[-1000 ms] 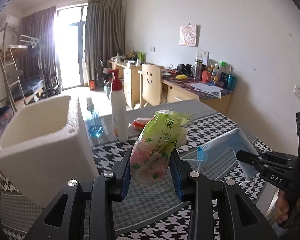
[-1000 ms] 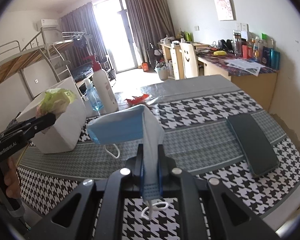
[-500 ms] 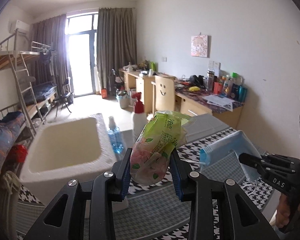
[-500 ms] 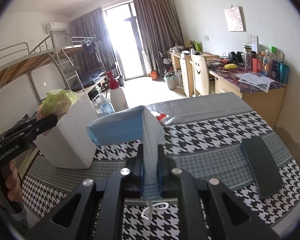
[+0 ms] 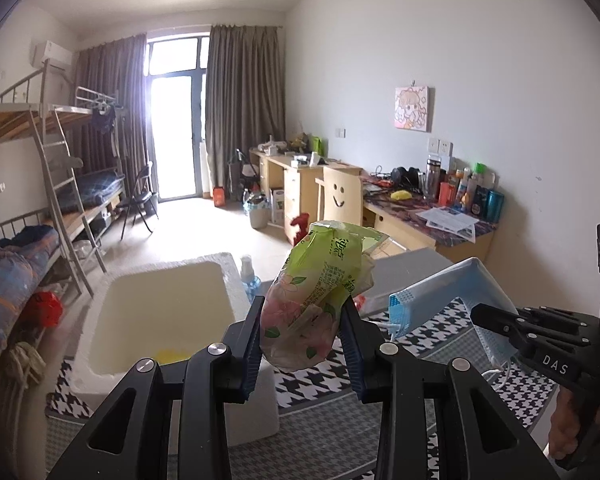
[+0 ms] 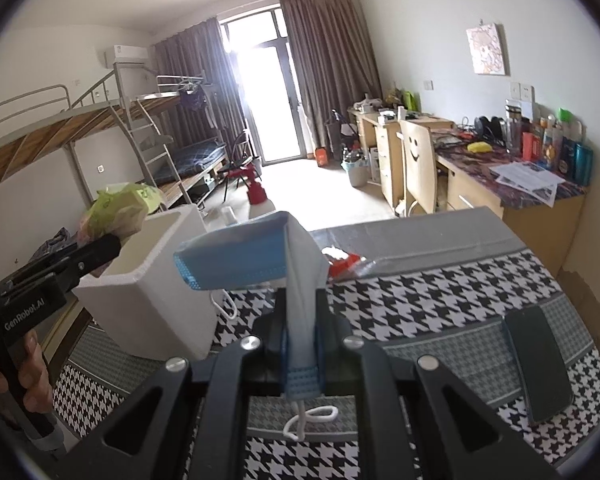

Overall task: Organize soft objects
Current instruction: 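Lift the bag and mask and carry both over the foam box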

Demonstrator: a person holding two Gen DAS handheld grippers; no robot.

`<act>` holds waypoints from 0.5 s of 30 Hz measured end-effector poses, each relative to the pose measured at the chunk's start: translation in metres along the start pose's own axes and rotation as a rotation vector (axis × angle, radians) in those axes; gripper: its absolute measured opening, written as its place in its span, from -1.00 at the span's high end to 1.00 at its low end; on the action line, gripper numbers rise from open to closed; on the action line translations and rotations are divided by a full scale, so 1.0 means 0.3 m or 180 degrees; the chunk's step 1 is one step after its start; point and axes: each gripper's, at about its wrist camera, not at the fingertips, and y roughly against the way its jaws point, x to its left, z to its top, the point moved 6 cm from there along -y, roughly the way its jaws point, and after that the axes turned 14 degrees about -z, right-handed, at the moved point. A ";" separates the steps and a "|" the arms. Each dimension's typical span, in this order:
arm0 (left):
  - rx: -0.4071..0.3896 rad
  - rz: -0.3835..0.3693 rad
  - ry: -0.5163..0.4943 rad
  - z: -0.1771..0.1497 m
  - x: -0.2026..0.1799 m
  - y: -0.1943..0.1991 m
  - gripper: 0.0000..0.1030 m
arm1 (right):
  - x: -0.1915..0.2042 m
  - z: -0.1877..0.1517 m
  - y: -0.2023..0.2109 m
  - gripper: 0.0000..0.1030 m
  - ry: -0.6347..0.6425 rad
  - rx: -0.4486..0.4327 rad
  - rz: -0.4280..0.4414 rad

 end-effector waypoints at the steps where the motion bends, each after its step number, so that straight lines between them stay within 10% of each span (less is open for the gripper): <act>1: -0.0013 0.0016 -0.0015 0.006 0.005 0.002 0.28 | 0.008 0.006 -0.001 0.73 0.0013 -0.0009 0.0001; 15: -0.0077 0.0359 0.0117 0.042 0.135 0.019 0.28 | 0.105 0.117 -0.056 0.73 0.0126 -0.0018 0.0148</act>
